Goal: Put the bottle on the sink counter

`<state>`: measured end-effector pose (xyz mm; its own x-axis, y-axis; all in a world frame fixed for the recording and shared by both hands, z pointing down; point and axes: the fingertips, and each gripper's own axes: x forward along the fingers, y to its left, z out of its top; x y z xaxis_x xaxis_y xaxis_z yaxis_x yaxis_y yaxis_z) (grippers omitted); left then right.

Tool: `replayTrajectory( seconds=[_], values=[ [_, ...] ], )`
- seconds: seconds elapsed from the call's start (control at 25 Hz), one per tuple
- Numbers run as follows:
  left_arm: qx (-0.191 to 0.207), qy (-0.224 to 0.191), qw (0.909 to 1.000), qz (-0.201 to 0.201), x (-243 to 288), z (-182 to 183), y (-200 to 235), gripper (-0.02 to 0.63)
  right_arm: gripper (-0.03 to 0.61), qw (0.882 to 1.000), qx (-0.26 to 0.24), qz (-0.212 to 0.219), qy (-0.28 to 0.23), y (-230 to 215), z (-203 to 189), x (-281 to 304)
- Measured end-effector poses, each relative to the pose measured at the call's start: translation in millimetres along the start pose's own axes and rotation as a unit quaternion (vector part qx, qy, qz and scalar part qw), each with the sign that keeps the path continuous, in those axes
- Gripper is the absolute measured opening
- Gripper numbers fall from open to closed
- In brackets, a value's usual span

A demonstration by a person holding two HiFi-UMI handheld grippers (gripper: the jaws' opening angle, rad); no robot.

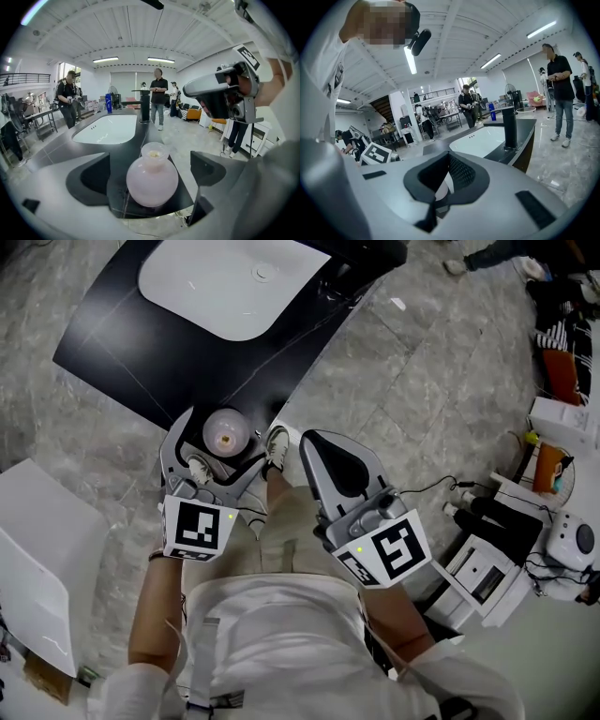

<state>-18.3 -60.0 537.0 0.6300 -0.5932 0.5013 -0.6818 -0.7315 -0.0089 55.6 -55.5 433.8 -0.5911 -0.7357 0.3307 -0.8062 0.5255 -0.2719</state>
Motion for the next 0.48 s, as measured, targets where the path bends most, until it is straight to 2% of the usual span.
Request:
replayTrajectory(
  seconds=[0.48],
  values=[
    [-0.005,-0.019,0.9998,0.008,-36,43,14,0.512,0.011,0.998,-0.033,-0.017,-0.054,20,62,-19]
  ],
)
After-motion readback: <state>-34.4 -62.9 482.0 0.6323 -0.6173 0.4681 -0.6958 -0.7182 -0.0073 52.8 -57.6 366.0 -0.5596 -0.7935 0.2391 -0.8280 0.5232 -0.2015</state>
